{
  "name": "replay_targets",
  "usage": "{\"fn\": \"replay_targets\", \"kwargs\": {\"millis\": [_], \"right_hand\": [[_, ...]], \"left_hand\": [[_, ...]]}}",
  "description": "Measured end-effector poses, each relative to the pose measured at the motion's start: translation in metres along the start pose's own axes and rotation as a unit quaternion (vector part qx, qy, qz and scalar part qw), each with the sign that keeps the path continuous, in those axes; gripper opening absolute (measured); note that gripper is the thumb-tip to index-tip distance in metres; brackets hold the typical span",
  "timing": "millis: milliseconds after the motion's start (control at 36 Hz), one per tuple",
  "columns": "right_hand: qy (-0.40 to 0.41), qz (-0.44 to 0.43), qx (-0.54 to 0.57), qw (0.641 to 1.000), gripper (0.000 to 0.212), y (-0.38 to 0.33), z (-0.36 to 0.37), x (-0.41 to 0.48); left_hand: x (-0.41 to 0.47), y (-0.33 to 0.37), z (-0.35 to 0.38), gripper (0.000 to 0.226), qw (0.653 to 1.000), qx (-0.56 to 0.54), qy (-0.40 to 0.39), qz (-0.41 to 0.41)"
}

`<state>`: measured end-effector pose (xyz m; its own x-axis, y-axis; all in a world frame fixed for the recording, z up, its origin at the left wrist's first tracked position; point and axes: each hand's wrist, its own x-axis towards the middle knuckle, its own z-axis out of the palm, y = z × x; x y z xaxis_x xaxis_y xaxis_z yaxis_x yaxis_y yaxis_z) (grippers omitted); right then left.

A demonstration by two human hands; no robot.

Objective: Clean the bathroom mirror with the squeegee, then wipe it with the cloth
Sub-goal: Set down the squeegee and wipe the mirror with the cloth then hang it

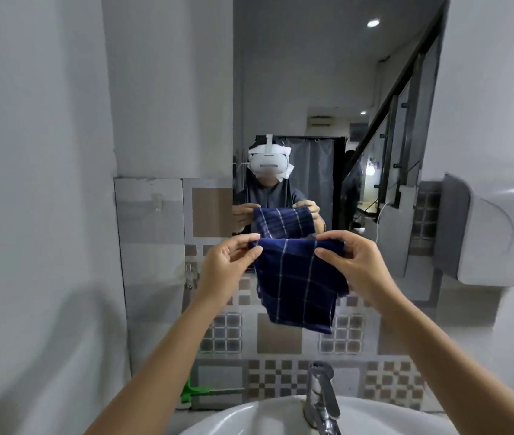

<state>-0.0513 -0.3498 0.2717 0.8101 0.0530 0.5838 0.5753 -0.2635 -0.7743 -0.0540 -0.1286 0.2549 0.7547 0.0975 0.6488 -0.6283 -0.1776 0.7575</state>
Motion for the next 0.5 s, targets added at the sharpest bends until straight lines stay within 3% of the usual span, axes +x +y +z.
{"fn": "replay_targets", "kwargs": {"millis": [278, 500], "right_hand": [[0.079, -0.140, -0.066, 0.985, 0.014, -0.073, -0.039, 0.113], [0.112, -0.238, -0.065, 0.963, 0.013, -0.160, -0.047, 0.220]], "left_hand": [[0.114, 0.073, 0.020, 0.052, 0.987, 0.035, -0.032, 0.156], [0.225, 0.136, 0.015, 0.070, 0.946, 0.162, 0.026, 0.281]]}}
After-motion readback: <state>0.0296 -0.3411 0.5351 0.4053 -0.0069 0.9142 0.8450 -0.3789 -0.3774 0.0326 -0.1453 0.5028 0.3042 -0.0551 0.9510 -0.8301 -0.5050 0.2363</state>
